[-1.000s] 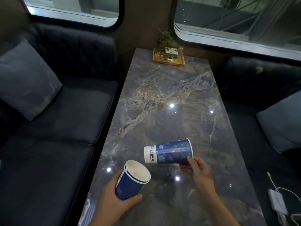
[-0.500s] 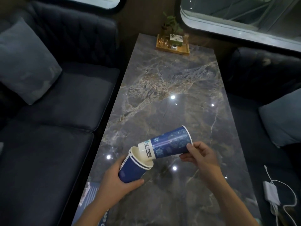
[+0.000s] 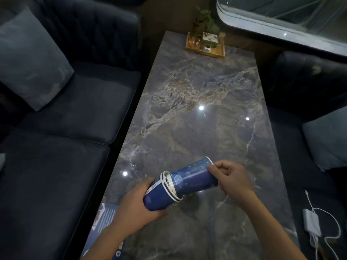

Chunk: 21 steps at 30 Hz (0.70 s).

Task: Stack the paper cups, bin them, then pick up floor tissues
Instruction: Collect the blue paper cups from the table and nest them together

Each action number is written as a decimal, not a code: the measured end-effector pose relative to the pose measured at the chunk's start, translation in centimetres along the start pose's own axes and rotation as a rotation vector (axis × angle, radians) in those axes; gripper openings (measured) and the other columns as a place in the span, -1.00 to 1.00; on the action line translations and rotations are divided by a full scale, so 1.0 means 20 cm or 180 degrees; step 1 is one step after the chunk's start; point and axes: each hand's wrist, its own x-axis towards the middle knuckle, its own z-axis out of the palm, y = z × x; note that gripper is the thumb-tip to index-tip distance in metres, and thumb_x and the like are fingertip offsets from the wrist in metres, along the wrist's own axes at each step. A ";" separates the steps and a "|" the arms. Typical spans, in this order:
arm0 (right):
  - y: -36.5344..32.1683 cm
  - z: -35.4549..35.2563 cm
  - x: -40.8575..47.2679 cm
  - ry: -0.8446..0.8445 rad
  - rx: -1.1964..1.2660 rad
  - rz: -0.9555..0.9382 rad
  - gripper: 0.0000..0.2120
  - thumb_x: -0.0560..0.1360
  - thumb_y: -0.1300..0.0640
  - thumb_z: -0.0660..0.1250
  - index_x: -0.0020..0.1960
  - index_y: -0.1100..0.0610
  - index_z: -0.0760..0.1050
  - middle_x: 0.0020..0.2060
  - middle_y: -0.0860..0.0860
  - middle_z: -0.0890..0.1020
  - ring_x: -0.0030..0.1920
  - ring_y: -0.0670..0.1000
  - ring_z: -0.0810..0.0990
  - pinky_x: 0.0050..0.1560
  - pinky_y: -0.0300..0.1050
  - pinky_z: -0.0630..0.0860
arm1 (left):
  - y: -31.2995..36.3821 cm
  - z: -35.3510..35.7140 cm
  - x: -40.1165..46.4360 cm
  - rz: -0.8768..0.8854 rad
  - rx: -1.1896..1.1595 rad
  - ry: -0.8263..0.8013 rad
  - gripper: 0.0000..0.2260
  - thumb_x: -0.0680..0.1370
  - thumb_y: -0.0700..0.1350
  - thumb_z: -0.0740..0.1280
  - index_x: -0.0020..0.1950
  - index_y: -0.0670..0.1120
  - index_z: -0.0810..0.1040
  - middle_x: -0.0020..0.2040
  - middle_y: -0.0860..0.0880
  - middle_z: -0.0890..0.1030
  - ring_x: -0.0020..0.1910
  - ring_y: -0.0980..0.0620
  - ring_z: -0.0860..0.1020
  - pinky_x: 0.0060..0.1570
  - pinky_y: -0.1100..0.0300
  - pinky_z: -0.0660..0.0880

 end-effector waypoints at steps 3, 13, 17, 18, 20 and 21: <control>0.00 0.02 0.00 -0.0088 -0.0210 -0.0031 -0.84 0.46 0.11 0.42 -0.23 0.19 0.65 -0.36 0.15 0.70 -0.39 -0.06 0.60 -0.37 -0.21 0.50 | -0.01 0.00 0.00 -0.0037 0.0174 -0.0146 -0.28 0.09 0.21 0.58 0.19 0.40 0.40 -0.03 0.34 0.62 -0.11 0.35 0.61 -0.13 0.29 0.57; -0.02 0.06 0.01 -0.0429 0.0065 0.0473 -0.91 0.49 0.16 0.38 -0.16 0.15 0.62 -0.62 -0.09 0.55 -0.63 -0.18 0.42 -0.59 -0.36 0.34 | -0.02 0.01 0.01 0.0148 0.0271 -0.0309 -0.25 0.11 0.21 0.58 0.14 0.59 0.24 0.01 0.39 0.55 -0.05 0.35 0.57 -0.07 0.34 0.52; 0.01 0.06 0.00 -0.0809 0.0418 0.0457 -0.86 0.49 0.31 0.35 0.03 0.20 0.59 -0.56 0.01 0.48 -0.60 -0.10 0.33 -0.56 -0.29 0.30 | -0.03 0.00 0.02 0.0118 0.0272 -0.0306 -0.28 0.10 0.20 0.57 0.09 0.61 0.26 -0.05 0.44 0.54 -0.10 0.40 0.57 -0.15 0.42 0.48; 0.01 0.06 0.00 -0.0843 0.0365 0.0407 -0.84 0.48 0.33 0.34 0.02 0.17 0.60 -0.53 0.04 0.48 -0.57 -0.09 0.35 -0.54 -0.28 0.33 | -0.03 0.00 0.02 0.0112 0.0290 -0.0304 -0.28 0.11 0.20 0.56 0.09 0.60 0.26 -0.04 0.42 0.55 -0.10 0.38 0.58 -0.14 0.39 0.51; 0.01 0.07 0.00 -0.0798 0.0245 0.0280 -0.85 0.47 0.31 0.36 -0.02 0.13 0.60 -0.49 0.07 0.52 -0.50 -0.10 0.42 -0.46 -0.31 0.40 | -0.04 -0.01 0.02 0.0118 0.0314 -0.0293 -0.29 0.11 0.20 0.56 0.11 0.59 0.27 -0.01 0.36 0.59 -0.09 0.34 0.60 -0.10 0.31 0.56; 0.02 0.08 0.00 -0.0738 0.0180 0.0220 -0.90 0.47 0.28 0.37 -0.08 0.12 0.61 -0.47 0.07 0.56 -0.46 -0.10 0.45 -0.42 -0.31 0.42 | -0.05 -0.01 0.02 0.0118 0.0308 -0.0288 -0.29 0.11 0.20 0.56 0.11 0.58 0.28 -0.01 0.34 0.60 -0.09 0.34 0.60 -0.09 0.30 0.57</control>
